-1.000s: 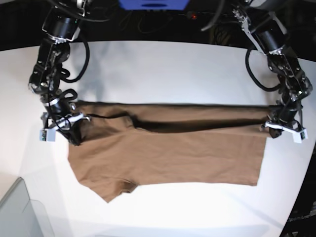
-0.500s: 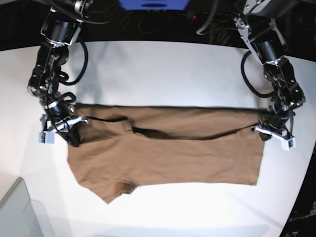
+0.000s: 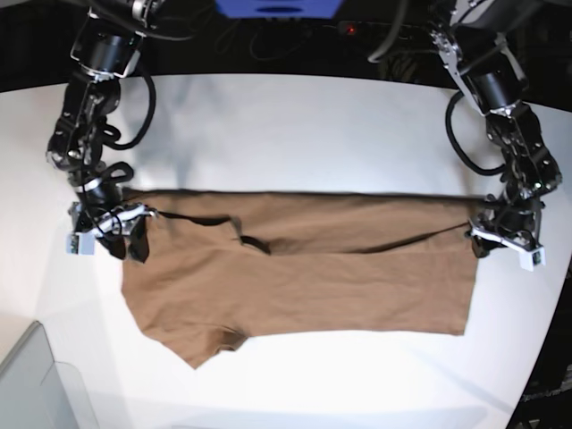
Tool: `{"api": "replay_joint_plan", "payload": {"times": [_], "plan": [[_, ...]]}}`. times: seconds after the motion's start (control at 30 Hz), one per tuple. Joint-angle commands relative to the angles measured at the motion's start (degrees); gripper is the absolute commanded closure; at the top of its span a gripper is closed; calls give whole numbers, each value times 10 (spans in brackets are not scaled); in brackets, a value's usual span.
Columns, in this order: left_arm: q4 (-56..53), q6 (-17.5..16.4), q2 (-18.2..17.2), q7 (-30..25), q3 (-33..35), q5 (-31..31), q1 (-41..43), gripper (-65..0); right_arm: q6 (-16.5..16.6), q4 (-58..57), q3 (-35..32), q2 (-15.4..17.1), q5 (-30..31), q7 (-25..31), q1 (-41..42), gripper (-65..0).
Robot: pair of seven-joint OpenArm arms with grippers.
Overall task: Layout the t-shirt on the table in an organized manner, then fold the t-shirt properly
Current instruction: 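Fold the shoulder edge with both grippers toward the hem, then release the folded edge and raise both grippers slightly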
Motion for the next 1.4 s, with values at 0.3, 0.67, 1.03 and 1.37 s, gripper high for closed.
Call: {"api": "replay_joint_plan", "payload": {"times": [0.3,0.67,1.03,1.37], "plan": [[26,-4,-2,-13,-47,-6,52,-324,1,78,25,3,15,25,-69,-352],[-25,-4,7,-13,-45,-5,53,-287,1,14,47,7,15,26,-70,-351],[-18,-5,7,-13,22,-6,90,-110,1,8,46,-3,15,25,-81,-350],[-18,-5,2,-13,21,-6,109,-1,2,8,46,0,15,25,-99,-151]]}}
